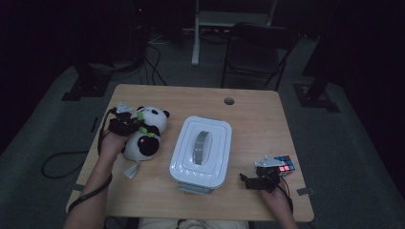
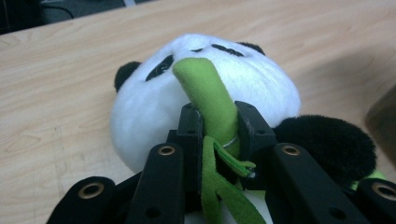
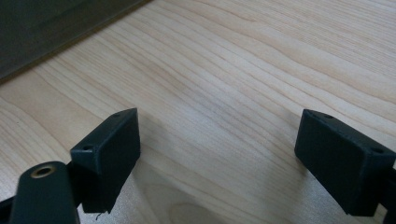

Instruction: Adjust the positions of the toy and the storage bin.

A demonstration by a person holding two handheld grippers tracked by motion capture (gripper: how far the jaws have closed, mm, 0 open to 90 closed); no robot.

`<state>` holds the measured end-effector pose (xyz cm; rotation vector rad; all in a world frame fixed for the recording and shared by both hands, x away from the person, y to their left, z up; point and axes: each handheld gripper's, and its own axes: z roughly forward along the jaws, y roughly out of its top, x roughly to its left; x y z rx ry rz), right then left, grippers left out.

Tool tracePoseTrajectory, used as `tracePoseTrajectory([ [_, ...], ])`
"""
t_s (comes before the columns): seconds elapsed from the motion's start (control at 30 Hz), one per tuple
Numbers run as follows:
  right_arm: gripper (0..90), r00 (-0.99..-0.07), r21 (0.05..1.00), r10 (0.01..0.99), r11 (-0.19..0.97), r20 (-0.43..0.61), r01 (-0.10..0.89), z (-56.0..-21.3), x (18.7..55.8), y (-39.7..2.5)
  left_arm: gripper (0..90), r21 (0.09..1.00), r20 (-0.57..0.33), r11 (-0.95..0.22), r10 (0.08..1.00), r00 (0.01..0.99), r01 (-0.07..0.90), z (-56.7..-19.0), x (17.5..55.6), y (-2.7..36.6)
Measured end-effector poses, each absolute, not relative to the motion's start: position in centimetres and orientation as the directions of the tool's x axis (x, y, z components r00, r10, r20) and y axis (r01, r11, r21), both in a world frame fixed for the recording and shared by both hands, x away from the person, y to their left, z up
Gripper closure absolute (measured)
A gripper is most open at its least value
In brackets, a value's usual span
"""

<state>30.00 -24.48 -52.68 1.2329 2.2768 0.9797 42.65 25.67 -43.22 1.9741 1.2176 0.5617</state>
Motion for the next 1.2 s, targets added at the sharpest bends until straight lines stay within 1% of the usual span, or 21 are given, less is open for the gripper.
tracePoseTrajectory([
  [0.1,14.0,-0.548,0.724,0.836,0.375,0.005,0.578,-52.7,30.0,-24.5,75.3,0.794,-0.047,-0.265,0.87,0.49,0.547,-43.3,43.4,25.9],
  [0.17,13.9,-0.548,0.724,0.836,0.375,0.005,0.578,-52.7,30.0,-24.5,75.1,0.812,-0.05,-0.278,0.843,0.535,0.513,-43.2,43.8,25.9],
  [0.2,13.9,-0.547,0.724,0.837,0.374,0.005,0.579,-52.7,30.0,-24.5,75.1,0.814,-0.062,-0.272,0.839,0.541,0.513,-43.0,44.1,25.9],
  [0.27,14.0,-0.546,0.725,0.838,0.374,0.005,0.579,-52.7,30.0,-24.5,75.1,0.83,-0.046,-0.281,0.826,0.562,0.481,-42.6,44.7,25.8],
  [0.3,13.9,-0.546,0.724,0.838,0.373,0.005,0.579,-52.7,30.0,-24.5,75.0,0.831,-0.057,-0.275,0.822,0.566,0.484,-42.4,45.0,25.8],
  [0.37,13.9,-0.546,0.724,0.838,0.374,0.005,0.579,-52.7,30.0,-24.5,75.0,0.84,-0.048,-0.284,0.809,0.585,0.462,-42.0,45.5,25.6],
  [0.5,13.9,-0.546,0.725,0.838,0.374,0.005,0.579,-52.7,30.0,-24.5,74.7,0.821,-0.077,-0.31,0.772,0.63,0.48,-41.7,46.5,24.8],
  [0.67,13.9,-0.546,0.725,0.838,0.373,0.005,0.579,-52.7,30.0,-24.5,73.6,0.785,-0.067,-0.383,0.729,0.681,0.487,-43.2,47.1,23.6],
  [0.7,13.9,-0.546,0.725,0.838,0.373,0.005,0.58,-52.7,30.0,-24.5,72.2,0.789,-0.063,-0.38,0.733,0.678,0.484,-43.3,47.1,23.5],
  [0.77,13.9,-0.546,0.725,0.838,0.373,0.005,0.579,-52.7,30.0,-24.5,68.1,0.797,-0.077,-0.356,0.741,0.667,0.488,-43.1,47.1,23.6],
  [0.83,13.9,-0.546,0.724,0.838,0.374,0.004,0.579,-52.7,30.0,-24.5,61.5,0.796,-0.081,-0.35,0.747,0.66,0.493,-42.8,47.0,23.6],
  [0.87,13.9,-0.546,0.724,0.837,0.374,0.005,0.579,-52.7,30.0,-24.5,56.7,0.794,-0.087,-0.353,0.74,0.666,0.496,-42.7,46.9,23.6],
  [0.9,13.8,-0.546,0.724,0.838,0.374,0.005,0.579,-52.7,30.0,-24.5,48.3,0.795,-0.088,-0.352,0.738,0.669,0.494,-42.4,46.8,23.5],
  [0.93,13.8,-0.546,0.724,0.838,0.374,0.005,0.58,-52.7,30.0,-24.5,42.8,0.792,-0.089,-0.357,0.735,0.672,0.495,-42.2,46.7,23.5],
  [0.97,13.7,-0.547,0.724,0.837,0.374,0.005,0.579,-52.7,30.0,-24.5,37.6,0.791,-0.084,-0.362,0.734,0.674,0.493,-42.0,46.5,23.5],
  [1.0,13.7,-0.547,0.724,0.837,0.375,0.005,0.579,-52.7,30.0,-24.5,34.4,0.791,-0.081,-0.365,0.733,0.676,0.491,-41.9,46.3,23.5],
  [1.03,13.7,-0.547,0.724,0.837,0.374,0.005,0.579,-52.7,30.0,-24.5,31.5,0.792,-0.077,-0.368,0.731,0.678,0.487,-41.7,46.1,23.5],
  [1.1,13.7,-0.547,0.724,0.837,0.375,0.005,0.579,-52.7,30.0,-24.5,29.6,0.791,-0.088,-0.365,0.725,0.683,0.49,-41.6,45.7,23.6],
  [1.13,13.7,-0.547,0.724,0.837,0.374,0.005,0.579,-52.7,30.0,-24.5,27.0,0.793,-0.091,-0.362,0.725,0.683,0.49,-41.5,45.4,23.6],
  [1.2,13.7,-0.547,0.724,0.837,0.374,0.005,0.579,-52.7,30.0,-24.5,26.2,0.795,-0.096,-0.362,0.718,0.69,0.487,-41.5,44.9,23.7],
])
